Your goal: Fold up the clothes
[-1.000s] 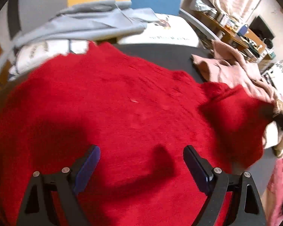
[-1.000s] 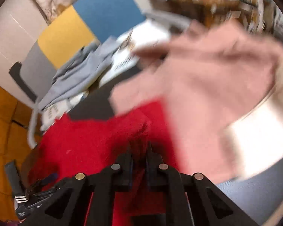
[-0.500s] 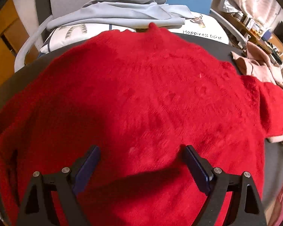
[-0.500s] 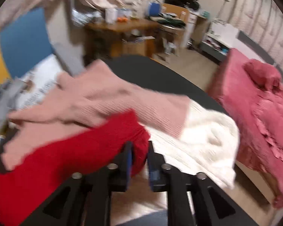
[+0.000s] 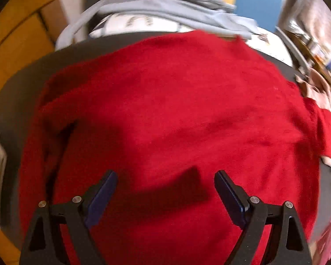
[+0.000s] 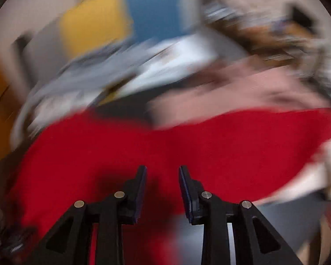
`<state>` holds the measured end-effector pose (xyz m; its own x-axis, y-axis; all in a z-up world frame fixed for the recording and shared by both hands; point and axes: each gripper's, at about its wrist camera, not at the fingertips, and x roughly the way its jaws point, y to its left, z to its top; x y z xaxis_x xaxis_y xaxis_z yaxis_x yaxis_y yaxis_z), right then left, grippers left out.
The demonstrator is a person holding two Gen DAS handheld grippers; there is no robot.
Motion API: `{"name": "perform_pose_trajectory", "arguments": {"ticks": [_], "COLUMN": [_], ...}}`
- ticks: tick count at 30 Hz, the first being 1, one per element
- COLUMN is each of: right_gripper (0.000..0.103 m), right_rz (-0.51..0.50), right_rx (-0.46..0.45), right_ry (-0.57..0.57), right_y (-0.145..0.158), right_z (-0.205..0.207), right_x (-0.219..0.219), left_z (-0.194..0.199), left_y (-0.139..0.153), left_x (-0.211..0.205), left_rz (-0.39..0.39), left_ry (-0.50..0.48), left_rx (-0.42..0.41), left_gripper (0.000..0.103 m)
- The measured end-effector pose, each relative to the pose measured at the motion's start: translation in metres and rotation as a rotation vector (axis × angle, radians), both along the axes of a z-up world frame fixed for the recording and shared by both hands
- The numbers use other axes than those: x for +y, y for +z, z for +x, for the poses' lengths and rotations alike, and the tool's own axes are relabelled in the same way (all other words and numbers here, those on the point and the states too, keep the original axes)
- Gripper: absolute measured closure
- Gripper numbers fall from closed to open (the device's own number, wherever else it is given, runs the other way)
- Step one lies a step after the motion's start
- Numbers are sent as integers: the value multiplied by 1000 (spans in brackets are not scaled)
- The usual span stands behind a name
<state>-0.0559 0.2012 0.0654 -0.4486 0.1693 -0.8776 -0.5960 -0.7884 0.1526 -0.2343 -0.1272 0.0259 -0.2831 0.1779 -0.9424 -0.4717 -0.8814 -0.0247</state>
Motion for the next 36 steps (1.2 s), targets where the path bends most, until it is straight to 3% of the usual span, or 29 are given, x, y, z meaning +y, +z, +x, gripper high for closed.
{"name": "perform_pose_trajectory", "arguments": {"ticks": [3,6,11,17,19,23,29,33,36], "right_gripper": [73,73,70,68,68,68,68,68,67], "right_rz": [-36,-27,178,232,276,298,222,266,288], "right_rx": [-55,-164,-179,-14,25,50,125,120,106], "right_ry": [137,161,180,151,149,129,125,128,140], "right_y": [-28,-60,-61,-67,-72,-73,-71,-75,-75], "right_z": [-61,-96,-104,-79,-74,-68,-67,-70,-74], "right_x": [-51,-74,-86,-95,-104,-109,-98,-104,-108], "left_z": [-13,-23,-18,-10,1,28,44,53,80], "left_y": [4,12,4,-7,-14,-28,-39,-46,-41], "left_x": [-46,-96,-147,-208,-214,-230,-258,-278,-267], "left_rz": [-25,-44,-90,-145,-170,-137,2,104,115], "left_ry": [51,107,138,173,127,67,90,132,104], "left_rx": [26,63,85,109,122,157,251,287,339], "left_gripper": [12,12,12,12,12,12,7,6,6]}}
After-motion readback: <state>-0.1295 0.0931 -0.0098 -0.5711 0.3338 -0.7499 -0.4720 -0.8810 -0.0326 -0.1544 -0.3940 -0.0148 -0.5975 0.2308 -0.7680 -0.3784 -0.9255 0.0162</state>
